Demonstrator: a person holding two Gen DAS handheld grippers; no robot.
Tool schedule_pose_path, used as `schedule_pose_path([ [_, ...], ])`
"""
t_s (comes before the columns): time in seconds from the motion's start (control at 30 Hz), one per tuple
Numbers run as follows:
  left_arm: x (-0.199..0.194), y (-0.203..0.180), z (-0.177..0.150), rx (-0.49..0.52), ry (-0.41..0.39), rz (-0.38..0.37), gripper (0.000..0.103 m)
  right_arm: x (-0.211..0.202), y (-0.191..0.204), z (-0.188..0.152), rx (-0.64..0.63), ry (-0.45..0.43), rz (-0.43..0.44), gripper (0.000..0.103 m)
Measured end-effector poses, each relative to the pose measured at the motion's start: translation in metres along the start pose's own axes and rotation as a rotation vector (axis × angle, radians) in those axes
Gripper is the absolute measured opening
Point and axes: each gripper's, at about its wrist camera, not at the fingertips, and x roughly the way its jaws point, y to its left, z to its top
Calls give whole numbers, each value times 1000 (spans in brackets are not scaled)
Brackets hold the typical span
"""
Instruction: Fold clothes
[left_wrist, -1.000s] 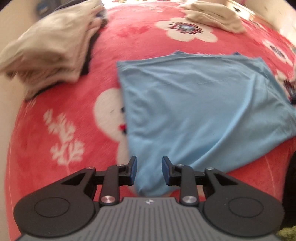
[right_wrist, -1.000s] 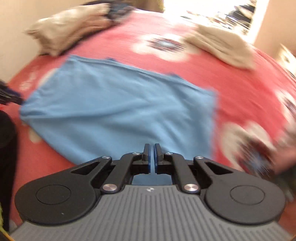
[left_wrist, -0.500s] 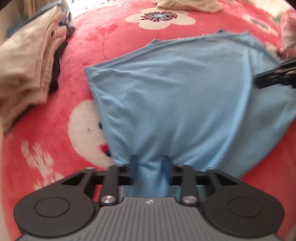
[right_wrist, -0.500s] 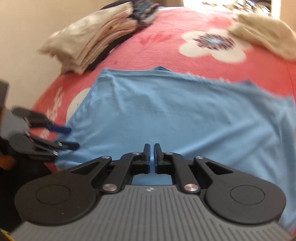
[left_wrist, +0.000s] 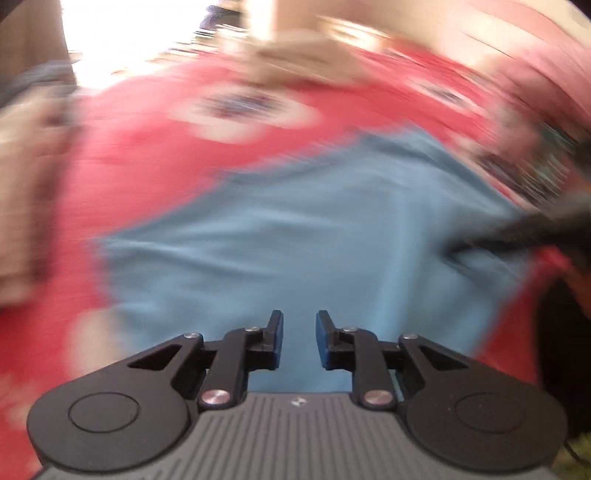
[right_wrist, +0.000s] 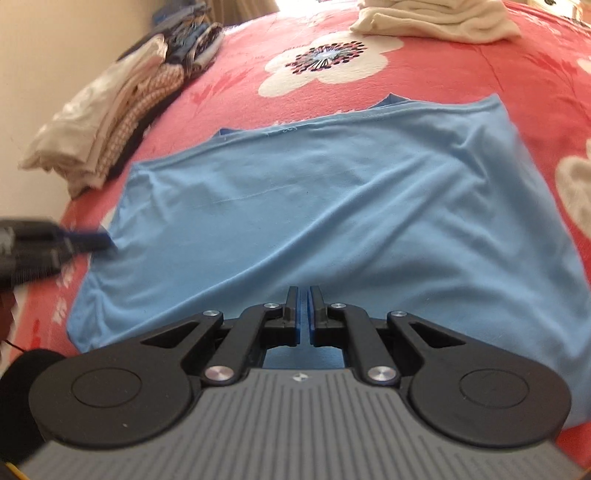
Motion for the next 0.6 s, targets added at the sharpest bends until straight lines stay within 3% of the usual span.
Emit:
schedule_pose_path([
  [0.03,13,-7,-2,94,33,62,16,0,-2,-1,11,-9,8,4],
  [0.1,19,9,0,111,12,141,11,0,-7,-3,33,-27,23,4],
  [0.13,19,27,5,44,17,197,4,1,-9,-4,44,-36,30,4],
  [0.17,17,47,10,-33,26,255,4,1,-11,-6,56,-45,38,4],
  [0.27,6,91,19,-171,29,423,16,3,-26,-5,142,-55,72,4],
  [0.37,-12,89,36,-194,-43,324,18,5,-46,-5,255,-65,121,4],
  [0.4,-13,76,42,-177,-69,254,19,4,-51,-6,283,-74,137,4],
  [0.5,14,33,55,-59,-36,77,26,2,-65,-8,357,-103,177,4],
  [0.57,33,4,63,21,-9,-40,26,1,-73,-9,406,-121,198,4],
  [0.6,45,0,62,64,18,-3,26,0,-77,-10,427,-130,205,5],
])
